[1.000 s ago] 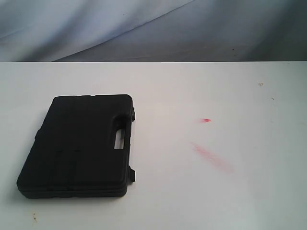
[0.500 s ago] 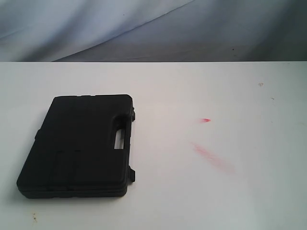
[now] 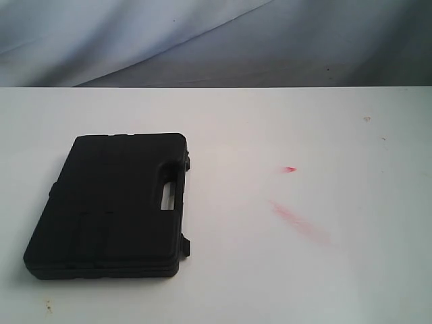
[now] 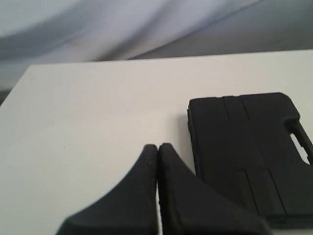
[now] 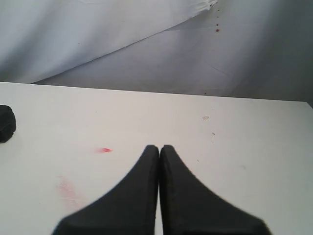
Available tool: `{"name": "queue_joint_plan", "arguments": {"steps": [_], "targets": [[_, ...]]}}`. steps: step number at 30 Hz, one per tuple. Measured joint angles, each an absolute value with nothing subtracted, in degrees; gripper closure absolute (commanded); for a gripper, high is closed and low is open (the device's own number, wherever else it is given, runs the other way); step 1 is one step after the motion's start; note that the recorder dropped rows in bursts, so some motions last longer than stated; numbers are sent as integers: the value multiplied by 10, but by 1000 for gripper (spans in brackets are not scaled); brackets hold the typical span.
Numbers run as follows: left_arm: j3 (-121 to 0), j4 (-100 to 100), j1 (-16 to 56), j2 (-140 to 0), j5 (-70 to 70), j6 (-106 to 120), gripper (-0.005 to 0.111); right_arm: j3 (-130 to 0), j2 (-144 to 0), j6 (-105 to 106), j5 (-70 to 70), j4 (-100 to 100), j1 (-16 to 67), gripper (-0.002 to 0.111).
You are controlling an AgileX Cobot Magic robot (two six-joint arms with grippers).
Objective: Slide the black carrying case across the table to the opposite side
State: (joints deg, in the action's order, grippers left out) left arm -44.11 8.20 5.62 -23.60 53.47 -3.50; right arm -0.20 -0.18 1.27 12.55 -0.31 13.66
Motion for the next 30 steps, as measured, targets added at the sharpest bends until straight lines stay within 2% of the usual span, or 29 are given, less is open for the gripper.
{"name": "queue_joint_plan", "arguments": {"steps": [10, 30], "targets": [[-560, 67, 56, -393, 688, -35, 107, -2, -2, 13, 126, -3, 137, 108], [-665, 0, 56, -646, 702, -35, 107, -2, -2, 13, 126, -3, 137, 108]]}}
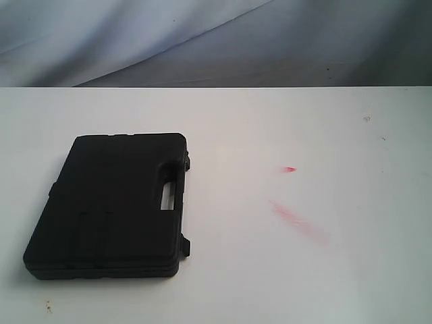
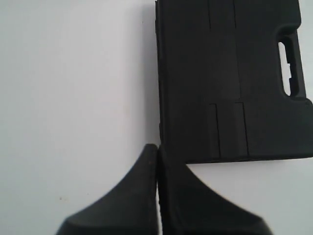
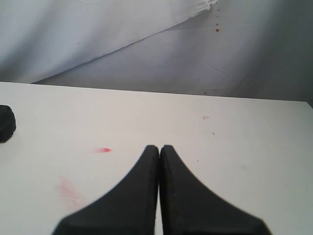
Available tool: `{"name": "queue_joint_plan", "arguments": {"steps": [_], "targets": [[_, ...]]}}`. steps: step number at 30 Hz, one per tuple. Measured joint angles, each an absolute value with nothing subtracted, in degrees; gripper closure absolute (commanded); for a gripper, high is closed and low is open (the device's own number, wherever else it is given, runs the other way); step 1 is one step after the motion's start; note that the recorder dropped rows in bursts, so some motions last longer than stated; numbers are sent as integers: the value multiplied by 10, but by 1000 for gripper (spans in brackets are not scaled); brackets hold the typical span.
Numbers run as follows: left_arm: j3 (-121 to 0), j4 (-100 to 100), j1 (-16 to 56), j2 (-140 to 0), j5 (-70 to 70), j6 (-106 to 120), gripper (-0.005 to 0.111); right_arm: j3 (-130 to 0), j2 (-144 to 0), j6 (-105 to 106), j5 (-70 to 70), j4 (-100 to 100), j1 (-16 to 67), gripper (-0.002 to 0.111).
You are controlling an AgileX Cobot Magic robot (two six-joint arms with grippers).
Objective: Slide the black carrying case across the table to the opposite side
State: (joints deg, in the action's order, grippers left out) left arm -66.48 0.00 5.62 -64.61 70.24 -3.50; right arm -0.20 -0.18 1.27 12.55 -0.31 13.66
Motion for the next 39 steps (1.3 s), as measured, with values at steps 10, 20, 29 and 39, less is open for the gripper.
{"name": "queue_joint_plan", "arguments": {"steps": [10, 20, 29, 39], "targets": [[-719, -61, 70, -721, 702, -35, 107, -2, -2, 13, 127, -3, 137, 108], [-719, -63, 161, -782, 661, -92, 107, -2, -2, 13, 126, -3, 137, 108], [-719, -63, 251, -861, 589, -136, 107, -2, -2, 13, 127, -3, 137, 108], [-719, -65, 310, -925, 501, -181, 107, -2, -2, 13, 127, -3, 137, 108]]}}
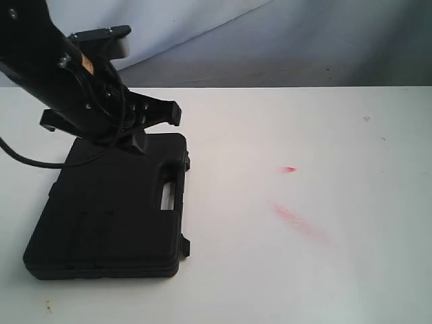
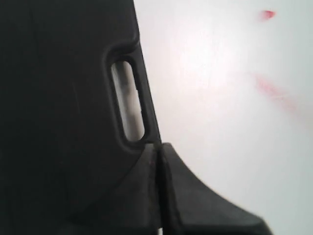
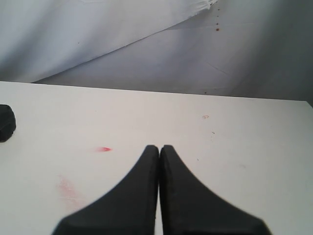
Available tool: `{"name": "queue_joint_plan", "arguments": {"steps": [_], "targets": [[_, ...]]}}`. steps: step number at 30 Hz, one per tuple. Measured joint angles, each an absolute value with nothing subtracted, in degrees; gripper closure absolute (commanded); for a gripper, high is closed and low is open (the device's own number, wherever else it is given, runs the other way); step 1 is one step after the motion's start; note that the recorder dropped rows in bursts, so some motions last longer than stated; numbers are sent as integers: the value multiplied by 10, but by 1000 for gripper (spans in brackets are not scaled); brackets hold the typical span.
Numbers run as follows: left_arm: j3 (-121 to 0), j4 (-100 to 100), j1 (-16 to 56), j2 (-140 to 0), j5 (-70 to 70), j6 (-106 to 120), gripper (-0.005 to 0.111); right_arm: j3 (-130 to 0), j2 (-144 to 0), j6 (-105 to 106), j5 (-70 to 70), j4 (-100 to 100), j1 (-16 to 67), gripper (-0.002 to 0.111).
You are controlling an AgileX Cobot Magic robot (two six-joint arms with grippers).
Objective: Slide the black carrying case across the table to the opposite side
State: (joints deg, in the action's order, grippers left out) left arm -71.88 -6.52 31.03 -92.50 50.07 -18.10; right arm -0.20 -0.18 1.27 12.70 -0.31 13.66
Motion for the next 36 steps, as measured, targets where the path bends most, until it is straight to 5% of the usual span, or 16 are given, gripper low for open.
{"name": "queue_joint_plan", "arguments": {"steps": [10, 24, 33, 36], "targets": [[-797, -60, 363, -1035, 453, -229, 107, -2, -2, 13, 127, -3, 137, 108], [-816, 44, 350, -1108, 503, -311, 105, -2, -2, 13, 127, -3, 137, 108], [-842, 23, 348, -1147, 533, -322, 63, -2, -2, 13, 127, -3, 137, 108], [-849, 14, 348, -1162, 545, -322, 62, -2, -2, 13, 127, -3, 137, 108]]}}
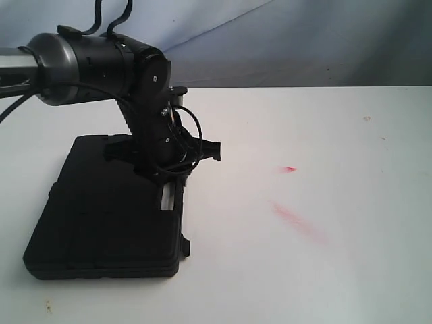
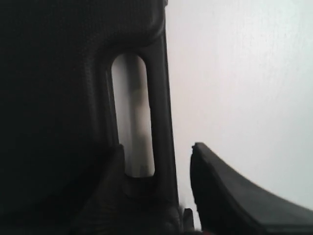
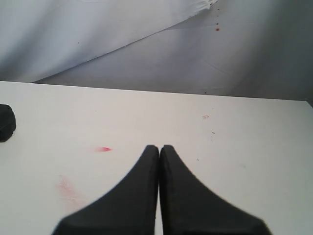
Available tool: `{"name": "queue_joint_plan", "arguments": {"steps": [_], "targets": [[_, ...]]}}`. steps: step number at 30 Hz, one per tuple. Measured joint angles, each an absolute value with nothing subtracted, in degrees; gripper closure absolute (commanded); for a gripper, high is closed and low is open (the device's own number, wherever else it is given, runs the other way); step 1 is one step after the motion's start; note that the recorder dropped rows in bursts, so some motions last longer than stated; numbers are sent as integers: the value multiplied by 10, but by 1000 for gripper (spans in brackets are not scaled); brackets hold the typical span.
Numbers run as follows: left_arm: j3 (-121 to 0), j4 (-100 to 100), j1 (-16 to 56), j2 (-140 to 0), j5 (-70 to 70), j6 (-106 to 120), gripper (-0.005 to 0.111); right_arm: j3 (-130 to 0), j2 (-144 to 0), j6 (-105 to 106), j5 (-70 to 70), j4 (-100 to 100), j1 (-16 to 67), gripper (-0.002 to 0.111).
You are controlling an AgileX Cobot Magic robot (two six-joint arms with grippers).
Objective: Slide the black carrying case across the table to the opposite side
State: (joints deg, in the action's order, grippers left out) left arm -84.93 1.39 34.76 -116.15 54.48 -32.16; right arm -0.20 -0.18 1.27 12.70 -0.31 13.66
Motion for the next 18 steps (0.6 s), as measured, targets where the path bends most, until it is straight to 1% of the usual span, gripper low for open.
{"name": "queue_joint_plan", "arguments": {"steps": [12, 14, 16, 18], "targets": [[-852, 6, 348, -1207, 523, -337, 62, -2, -2, 13, 127, -3, 137, 108], [-852, 0, 348, -1212, 513, -344, 65, -2, -2, 13, 127, -3, 137, 108], [-852, 0, 348, -1213, 504, -349, 73, -2, -2, 13, 127, -3, 137, 108], [-852, 0, 348, -1213, 496, -356, 76, -2, -2, 13, 127, -3, 137, 108]]}}
